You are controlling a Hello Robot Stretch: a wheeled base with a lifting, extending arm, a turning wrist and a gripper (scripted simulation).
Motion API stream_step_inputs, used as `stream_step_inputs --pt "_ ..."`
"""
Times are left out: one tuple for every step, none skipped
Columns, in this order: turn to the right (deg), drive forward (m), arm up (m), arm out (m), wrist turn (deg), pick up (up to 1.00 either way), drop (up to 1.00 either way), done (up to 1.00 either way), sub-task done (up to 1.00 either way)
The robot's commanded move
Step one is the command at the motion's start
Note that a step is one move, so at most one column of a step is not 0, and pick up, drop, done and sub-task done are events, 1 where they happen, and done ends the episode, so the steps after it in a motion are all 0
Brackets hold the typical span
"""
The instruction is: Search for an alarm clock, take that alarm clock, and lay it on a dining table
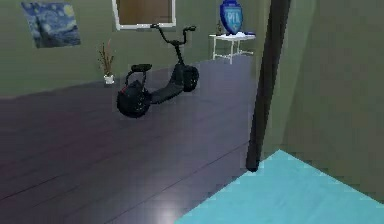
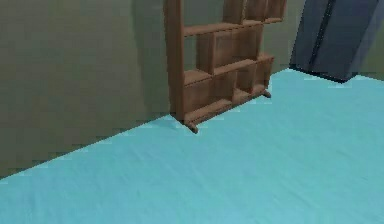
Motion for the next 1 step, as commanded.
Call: stream_step_inputs --pt "3.0 0.0 0.0 0.0 0.0 0.0 0.0 0.0 0.0"
